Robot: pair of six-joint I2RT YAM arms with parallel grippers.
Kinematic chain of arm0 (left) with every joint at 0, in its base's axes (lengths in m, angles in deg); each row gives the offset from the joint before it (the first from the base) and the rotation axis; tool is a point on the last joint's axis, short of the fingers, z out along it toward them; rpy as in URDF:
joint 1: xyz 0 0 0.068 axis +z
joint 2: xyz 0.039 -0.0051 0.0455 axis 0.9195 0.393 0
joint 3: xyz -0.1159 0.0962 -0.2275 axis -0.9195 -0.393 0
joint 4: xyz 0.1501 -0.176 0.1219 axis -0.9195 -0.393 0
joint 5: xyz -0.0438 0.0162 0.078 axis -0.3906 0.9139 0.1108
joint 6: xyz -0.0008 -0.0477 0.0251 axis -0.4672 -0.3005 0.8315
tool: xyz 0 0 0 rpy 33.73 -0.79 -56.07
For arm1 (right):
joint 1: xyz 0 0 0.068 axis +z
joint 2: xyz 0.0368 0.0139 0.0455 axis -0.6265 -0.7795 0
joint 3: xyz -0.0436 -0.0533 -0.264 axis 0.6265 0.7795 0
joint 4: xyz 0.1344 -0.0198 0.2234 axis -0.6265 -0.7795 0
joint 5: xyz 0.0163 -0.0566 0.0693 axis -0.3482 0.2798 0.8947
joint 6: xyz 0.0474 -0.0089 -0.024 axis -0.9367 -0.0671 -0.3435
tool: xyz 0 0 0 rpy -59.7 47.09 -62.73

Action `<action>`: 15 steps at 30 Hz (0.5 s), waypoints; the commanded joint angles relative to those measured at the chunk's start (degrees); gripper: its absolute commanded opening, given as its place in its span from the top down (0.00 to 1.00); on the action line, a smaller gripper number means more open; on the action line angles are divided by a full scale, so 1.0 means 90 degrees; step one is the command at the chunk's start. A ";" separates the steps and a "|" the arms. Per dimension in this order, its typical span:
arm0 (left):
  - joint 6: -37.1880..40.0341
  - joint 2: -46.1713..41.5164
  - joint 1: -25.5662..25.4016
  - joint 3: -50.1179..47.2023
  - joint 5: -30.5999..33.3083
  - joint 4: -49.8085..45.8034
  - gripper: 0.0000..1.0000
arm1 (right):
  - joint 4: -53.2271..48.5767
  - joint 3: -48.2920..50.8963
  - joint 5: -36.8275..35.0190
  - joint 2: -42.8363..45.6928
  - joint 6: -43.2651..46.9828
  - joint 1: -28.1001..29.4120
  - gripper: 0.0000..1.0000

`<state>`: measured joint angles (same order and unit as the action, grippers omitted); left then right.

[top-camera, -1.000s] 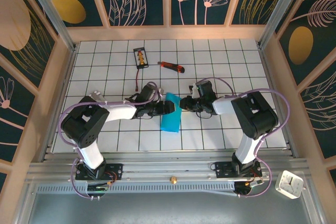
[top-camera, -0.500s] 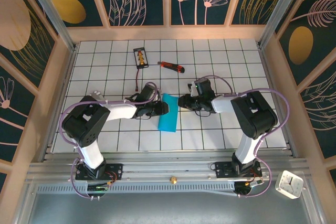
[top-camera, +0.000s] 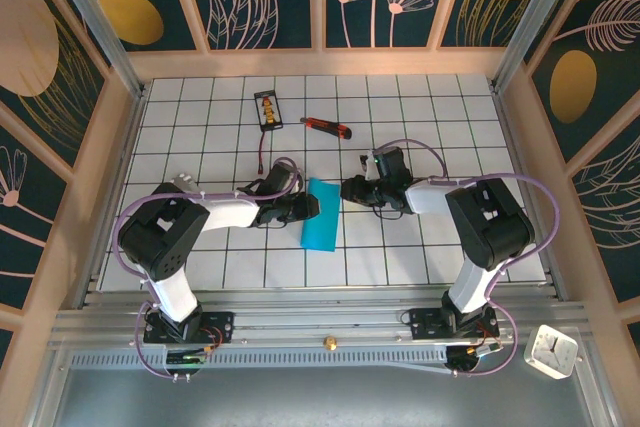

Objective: Fold a paper plane with a square sheet of paper (pick it up from the middle)
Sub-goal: First fold in half a square sheet of paper at the center of the table.

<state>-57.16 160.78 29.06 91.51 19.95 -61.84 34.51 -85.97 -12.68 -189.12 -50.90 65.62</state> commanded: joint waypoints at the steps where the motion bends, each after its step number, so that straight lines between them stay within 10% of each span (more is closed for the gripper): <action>1: -0.0074 0.0298 0.0057 -0.0226 0.0214 -0.0410 0.65 | -0.0184 -0.0135 -0.0142 0.0200 0.0162 -0.0074 0.70; 15: -0.0123 0.0366 0.0002 -0.0247 0.0338 -0.0431 0.60 | -0.0330 -0.0037 -0.0222 0.0478 0.0264 -0.0422 0.70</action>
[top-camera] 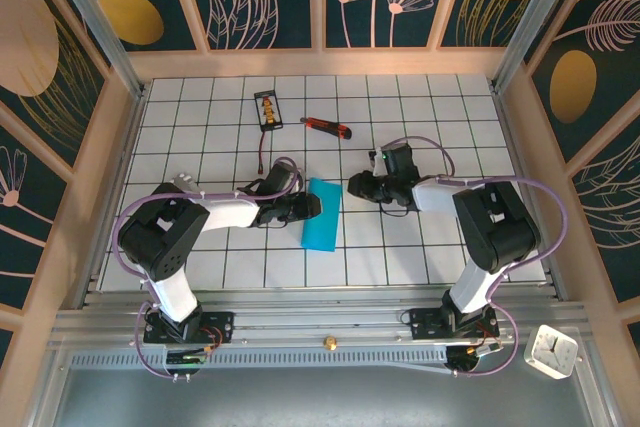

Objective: Fold a paper plane with a square sheet of paper (pick it up from the middle)
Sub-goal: First fold in half a square sheet of paper at the center of the table, then hold the square sheet of paper at the center of the table.

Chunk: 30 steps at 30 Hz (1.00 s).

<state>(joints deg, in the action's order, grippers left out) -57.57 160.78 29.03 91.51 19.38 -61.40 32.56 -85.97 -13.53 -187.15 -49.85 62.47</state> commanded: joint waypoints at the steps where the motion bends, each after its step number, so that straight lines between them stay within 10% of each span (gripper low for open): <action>1: -0.0077 0.0382 -0.0005 -0.0244 0.0415 -0.0487 0.60 | -0.0122 -0.0037 -0.0128 0.0276 0.0153 -0.0097 0.70; 30: -0.0070 0.0524 -0.0076 -0.0280 0.0593 -0.0527 0.60 | 0.0579 0.0193 0.0391 -0.0189 -0.0790 0.0985 1.00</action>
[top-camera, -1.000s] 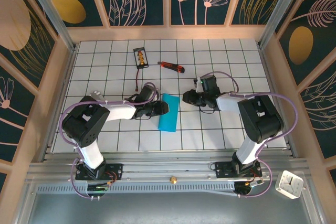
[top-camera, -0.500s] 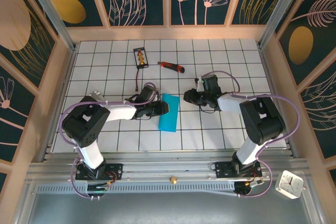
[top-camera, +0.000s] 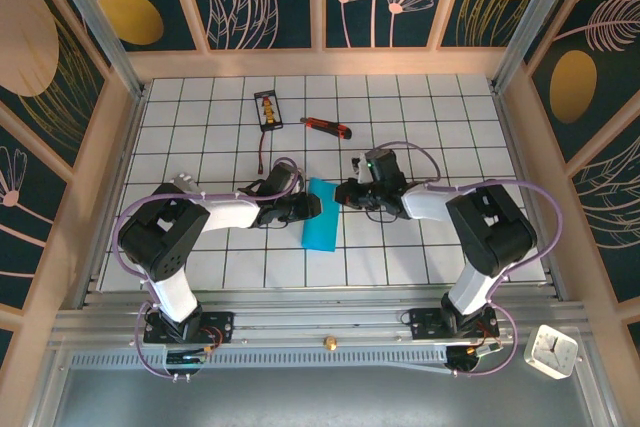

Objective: Fold a paper plane with a square sheet of paper (pick it up from the middle)
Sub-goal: Hold the square sheet of paper at the center of the table.

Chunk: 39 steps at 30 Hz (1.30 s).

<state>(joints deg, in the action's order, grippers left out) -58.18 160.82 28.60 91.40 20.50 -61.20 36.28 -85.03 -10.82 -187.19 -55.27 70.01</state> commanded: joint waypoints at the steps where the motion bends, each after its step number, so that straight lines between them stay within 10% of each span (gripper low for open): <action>1: -0.0007 0.0520 -0.0019 -0.0266 0.0469 -0.0557 0.60 | 0.0155 0.0074 0.0072 -0.0230 -0.0202 0.0205 1.00; 23: 0.0035 0.0536 -0.0023 -0.0223 0.0528 -0.0593 0.60 | -0.0504 0.0034 -0.0702 -0.0931 -0.0034 0.0437 1.00; 39: -0.0075 -0.1352 -0.0026 0.0025 0.1336 -0.1536 0.38 | -0.1338 0.0034 -0.1325 -0.1169 0.0022 0.0447 1.00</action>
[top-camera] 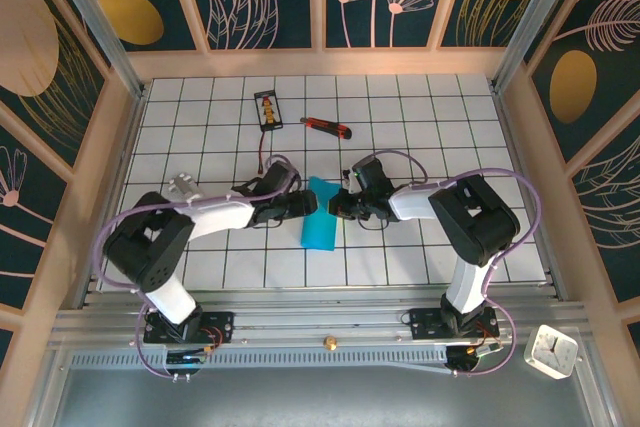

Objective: Fold a paper plane with a square sheet of paper (pick it up from the middle)
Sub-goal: Hold the square sheet of paper at the center of the table, then first fold the square sheet of paper in half at the center of the table.

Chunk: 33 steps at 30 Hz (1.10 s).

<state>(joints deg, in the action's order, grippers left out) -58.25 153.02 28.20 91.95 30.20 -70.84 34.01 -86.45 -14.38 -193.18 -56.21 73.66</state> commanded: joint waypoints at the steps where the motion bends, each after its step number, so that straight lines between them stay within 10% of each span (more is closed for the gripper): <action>1: -0.0098 -0.0563 0.0022 -0.0037 0.0029 -0.0405 0.43 | -0.1098 0.0192 -0.0949 -0.0503 0.0117 0.0033 1.00; 11: -0.0148 0.0245 -0.0072 0.0562 -0.1583 0.0115 0.92 | -0.1134 0.0182 -0.1058 -0.0558 0.0088 0.0039 1.00; 23: 0.0186 0.1073 0.0192 -0.0142 -0.0694 0.0054 0.98 | -0.1344 0.0163 -0.1387 -0.0591 0.0237 0.0029 1.00; 33: 0.0208 0.0464 0.0347 0.0576 -0.1401 0.0457 0.88 | -0.1388 0.0143 -0.1419 -0.0589 0.0293 0.0028 1.00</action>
<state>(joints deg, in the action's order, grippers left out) -57.48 156.56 30.61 94.18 19.41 -67.48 32.96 -87.72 -17.24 -193.66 -55.49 74.32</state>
